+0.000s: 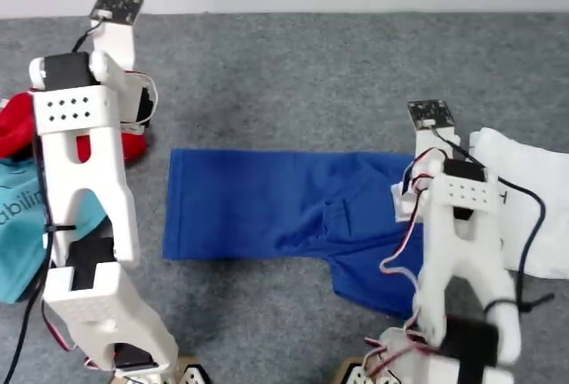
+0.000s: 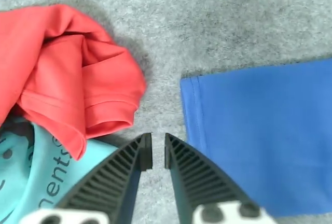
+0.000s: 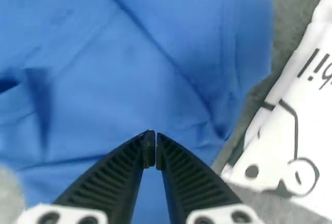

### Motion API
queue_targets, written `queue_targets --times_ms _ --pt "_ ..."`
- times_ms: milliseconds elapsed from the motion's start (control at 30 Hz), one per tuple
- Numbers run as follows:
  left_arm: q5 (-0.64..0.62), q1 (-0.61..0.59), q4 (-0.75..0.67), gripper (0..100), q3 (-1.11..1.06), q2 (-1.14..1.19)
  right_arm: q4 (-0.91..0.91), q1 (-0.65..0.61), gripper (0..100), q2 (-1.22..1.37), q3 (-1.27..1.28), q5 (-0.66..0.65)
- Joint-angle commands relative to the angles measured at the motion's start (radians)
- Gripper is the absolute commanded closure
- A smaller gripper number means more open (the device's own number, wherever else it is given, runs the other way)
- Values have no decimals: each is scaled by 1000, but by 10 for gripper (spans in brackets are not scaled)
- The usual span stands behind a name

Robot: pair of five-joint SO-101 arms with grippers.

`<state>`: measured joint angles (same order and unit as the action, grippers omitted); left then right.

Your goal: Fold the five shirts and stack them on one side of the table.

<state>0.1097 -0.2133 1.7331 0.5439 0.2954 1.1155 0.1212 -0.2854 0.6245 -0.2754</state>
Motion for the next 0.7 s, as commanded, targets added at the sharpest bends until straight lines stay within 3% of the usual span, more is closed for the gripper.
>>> queue_targets --times_ms 0,167,300,667 --pt "0 -31 23 949 7 -75 136 -35 983 -137 -51 14" --pt "114 11 23 949 -39 -137 302 -22 983 -171 -51 14" --pt "130 120 21 949 -142 -161 349 82 988 -177 -54 18" --pt "127 631 -23 945 -274 -158 278 450 983 -522 -74 14"
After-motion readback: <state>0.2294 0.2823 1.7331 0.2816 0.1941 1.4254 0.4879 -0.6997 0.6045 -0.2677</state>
